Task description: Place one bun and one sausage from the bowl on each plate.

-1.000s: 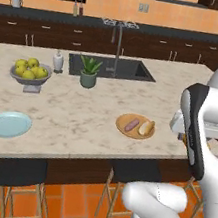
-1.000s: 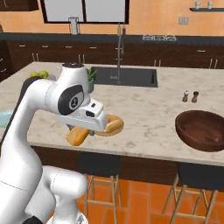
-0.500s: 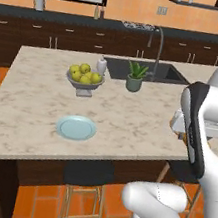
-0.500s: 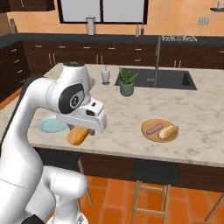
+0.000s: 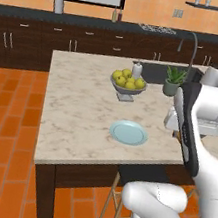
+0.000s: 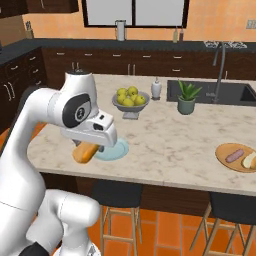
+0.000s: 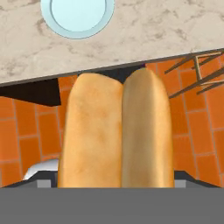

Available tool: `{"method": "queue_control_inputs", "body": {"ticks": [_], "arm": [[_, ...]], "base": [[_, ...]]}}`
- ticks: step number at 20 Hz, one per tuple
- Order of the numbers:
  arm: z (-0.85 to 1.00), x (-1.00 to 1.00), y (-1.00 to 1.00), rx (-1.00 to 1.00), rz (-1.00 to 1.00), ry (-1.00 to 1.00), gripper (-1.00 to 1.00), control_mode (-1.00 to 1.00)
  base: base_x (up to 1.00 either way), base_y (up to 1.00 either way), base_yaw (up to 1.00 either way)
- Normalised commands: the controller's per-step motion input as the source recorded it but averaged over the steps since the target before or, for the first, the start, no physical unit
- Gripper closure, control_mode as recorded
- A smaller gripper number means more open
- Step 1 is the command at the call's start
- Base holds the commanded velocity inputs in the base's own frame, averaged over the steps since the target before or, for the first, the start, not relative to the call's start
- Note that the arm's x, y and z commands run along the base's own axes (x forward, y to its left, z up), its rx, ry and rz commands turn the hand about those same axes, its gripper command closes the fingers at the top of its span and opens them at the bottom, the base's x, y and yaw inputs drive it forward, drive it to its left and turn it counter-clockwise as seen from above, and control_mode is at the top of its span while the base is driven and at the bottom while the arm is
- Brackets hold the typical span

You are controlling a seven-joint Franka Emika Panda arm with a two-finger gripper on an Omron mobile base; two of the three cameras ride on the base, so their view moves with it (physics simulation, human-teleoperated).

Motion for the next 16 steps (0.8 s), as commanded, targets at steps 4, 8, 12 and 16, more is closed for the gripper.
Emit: {"method": "queue_control_inputs", "body": {"ticks": [4,8,12,16], "arm": [[-0.11,0.98,0.55,0.0,0.0,0.0,1.0,-1.0],[-0.48,1.0,0.43,0.0,0.0,0.02,1.0,-1.0],[-0.87,1.0,0.39,0.0,0.0,0.0,1.0,-1.0],[-0.77,1.0,0.29,0.0,-0.01,-0.02,1.0,-1.0]], "base": [[0.0,0.0,0.0],[0.0,0.0,0.0],[0.0,0.0,0.0],[0.0,0.0,0.0]]}}
